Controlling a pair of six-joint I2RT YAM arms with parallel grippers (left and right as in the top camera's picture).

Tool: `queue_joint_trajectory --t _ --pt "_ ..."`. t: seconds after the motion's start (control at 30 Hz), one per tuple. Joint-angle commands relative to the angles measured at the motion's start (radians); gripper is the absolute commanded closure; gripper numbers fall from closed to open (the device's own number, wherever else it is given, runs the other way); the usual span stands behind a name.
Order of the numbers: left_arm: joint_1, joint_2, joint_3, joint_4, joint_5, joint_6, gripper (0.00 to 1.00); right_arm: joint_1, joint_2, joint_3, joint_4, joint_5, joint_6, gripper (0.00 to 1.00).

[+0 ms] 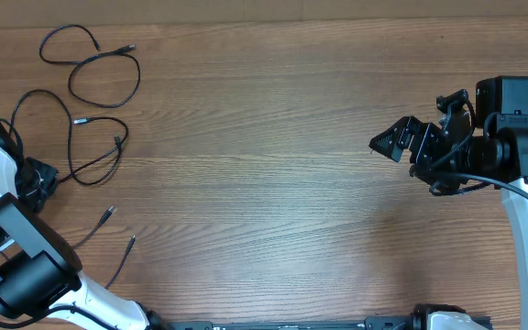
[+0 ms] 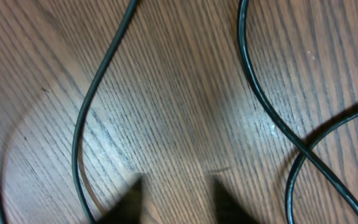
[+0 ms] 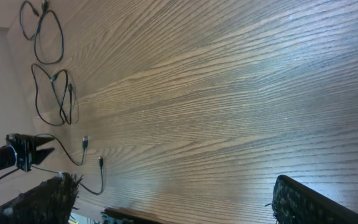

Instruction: Untangle cables

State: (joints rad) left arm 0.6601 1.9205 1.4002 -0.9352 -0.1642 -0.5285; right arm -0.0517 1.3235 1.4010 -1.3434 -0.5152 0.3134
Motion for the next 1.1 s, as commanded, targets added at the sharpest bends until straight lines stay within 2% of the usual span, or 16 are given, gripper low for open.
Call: queue_joint_trajectory --t 0.0,0.1,0.17,0.2,0.23,0.3,0.67,0.9,1.07 --pt "0.001 -0.020 0.010 -0.003 0.072 0.051 0.02 0.000 0.003 0.012 0.008 0.010 -0.007 0.00" --pt "0.001 -0.021 0.013 -0.048 0.241 0.152 0.00 0.000 0.003 0.012 0.018 0.010 -0.007 0.00" --pt "0.000 -0.025 0.016 -0.055 0.377 0.245 0.11 0.000 0.003 0.012 0.015 0.010 -0.007 0.00" --pt "0.000 -0.031 0.016 -0.056 0.438 0.291 0.10 0.000 0.003 0.012 0.008 0.011 -0.007 0.00" --pt "-0.002 -0.039 0.016 -0.060 0.494 0.323 0.02 0.000 0.003 0.012 0.002 0.011 -0.007 0.00" --pt "-0.010 -0.074 0.016 -0.073 0.559 0.342 0.00 0.000 0.003 0.012 -0.010 0.018 -0.002 0.00" --pt "-0.117 -0.518 0.016 -0.198 0.585 0.402 0.00 0.000 -0.024 0.012 -0.057 0.023 0.000 0.00" --pt "-0.274 -0.768 0.016 -0.324 0.653 0.448 0.00 0.000 -0.104 0.012 -0.097 0.029 0.000 0.00" --pt "-0.394 -0.870 0.015 -0.415 0.653 0.472 0.00 0.000 -0.189 0.012 -0.134 0.047 -0.004 0.00"
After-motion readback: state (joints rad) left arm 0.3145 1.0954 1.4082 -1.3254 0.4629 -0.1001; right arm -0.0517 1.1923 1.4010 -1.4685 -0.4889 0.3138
